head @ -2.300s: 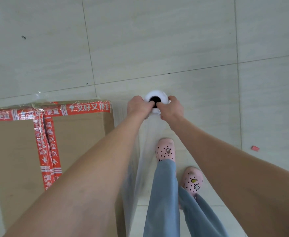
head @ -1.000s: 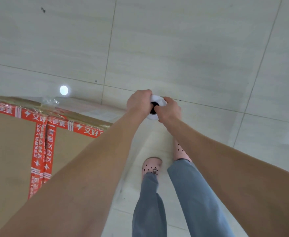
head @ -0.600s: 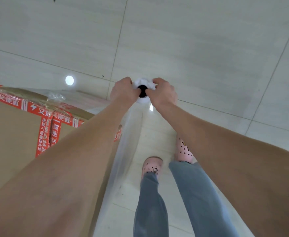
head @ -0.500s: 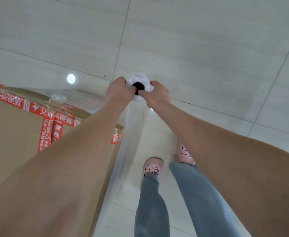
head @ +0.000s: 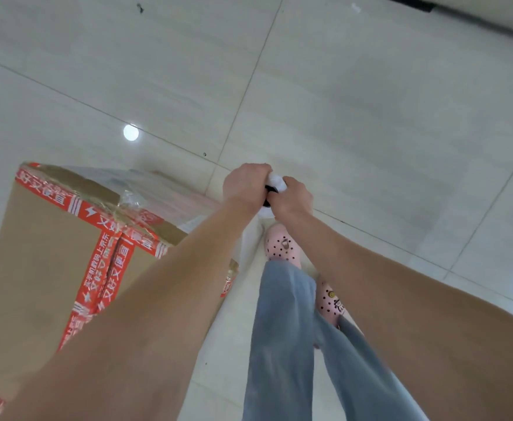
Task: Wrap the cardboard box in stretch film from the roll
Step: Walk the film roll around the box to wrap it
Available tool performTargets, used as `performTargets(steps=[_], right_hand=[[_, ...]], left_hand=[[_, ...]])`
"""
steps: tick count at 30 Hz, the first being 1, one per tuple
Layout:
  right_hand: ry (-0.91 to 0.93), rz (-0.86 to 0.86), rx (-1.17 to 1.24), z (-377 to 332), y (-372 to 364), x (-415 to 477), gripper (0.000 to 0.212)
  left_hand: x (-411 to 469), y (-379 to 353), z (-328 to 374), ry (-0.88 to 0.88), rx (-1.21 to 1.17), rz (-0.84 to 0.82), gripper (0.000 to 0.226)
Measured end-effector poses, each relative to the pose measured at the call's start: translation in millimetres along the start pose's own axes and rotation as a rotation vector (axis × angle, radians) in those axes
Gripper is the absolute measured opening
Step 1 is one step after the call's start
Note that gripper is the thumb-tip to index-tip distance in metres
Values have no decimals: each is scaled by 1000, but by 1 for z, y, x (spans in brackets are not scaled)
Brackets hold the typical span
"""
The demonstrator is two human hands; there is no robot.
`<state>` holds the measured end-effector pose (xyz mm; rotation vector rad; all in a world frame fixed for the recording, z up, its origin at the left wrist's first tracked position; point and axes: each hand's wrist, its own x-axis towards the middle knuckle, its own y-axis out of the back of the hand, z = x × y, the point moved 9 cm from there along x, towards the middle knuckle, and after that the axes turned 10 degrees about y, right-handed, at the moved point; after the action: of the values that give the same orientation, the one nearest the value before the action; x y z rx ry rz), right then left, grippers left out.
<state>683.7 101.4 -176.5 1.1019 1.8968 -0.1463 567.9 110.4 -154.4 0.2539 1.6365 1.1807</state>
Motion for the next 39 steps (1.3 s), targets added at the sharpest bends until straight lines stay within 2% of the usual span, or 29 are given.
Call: performTargets(steps=[3, 5, 7, 11, 14, 16, 18, 23, 27, 31, 35, 39], right_hand=[[33, 0, -95, -20, 5, 12, 14], [37, -6, -150, -33, 5, 19, 34], [45, 15, -189, -46, 6, 27, 46], [107, 56, -179, -70, 0, 39, 50], [14, -15, -223, -70, -17, 42, 53], [-33, -48, -195, -70, -27, 44, 48], [-50, -49, -170, -73, -31, 48, 48], [-27, -94, -182, -81, -37, 50, 40], [-21, -136, -212, -89, -47, 56, 31], [-1, -180, -297, -97, -51, 62, 27], [70, -179, -536, -119, -52, 74, 24], [133, -173, -632, -149, -61, 84, 35]], left_hand=[[16, 9, -11, 55, -28, -23, 16], [23, 9, -28, 135, -125, -64, 6], [30, 9, -41, 206, -226, -82, 8], [38, 16, -70, 379, -398, -86, 18], [43, 18, -91, 469, -445, -118, 22], [44, 14, -93, 461, -511, -180, 22], [47, 17, -89, 387, -476, -214, 22], [61, 44, -69, 137, -265, -136, 25], [71, 53, -64, 71, -146, -81, 33], [76, 52, -71, 114, -147, -84, 25], [83, 54, -92, 234, -282, -83, 21], [87, 57, -126, 416, -409, -37, 14]])
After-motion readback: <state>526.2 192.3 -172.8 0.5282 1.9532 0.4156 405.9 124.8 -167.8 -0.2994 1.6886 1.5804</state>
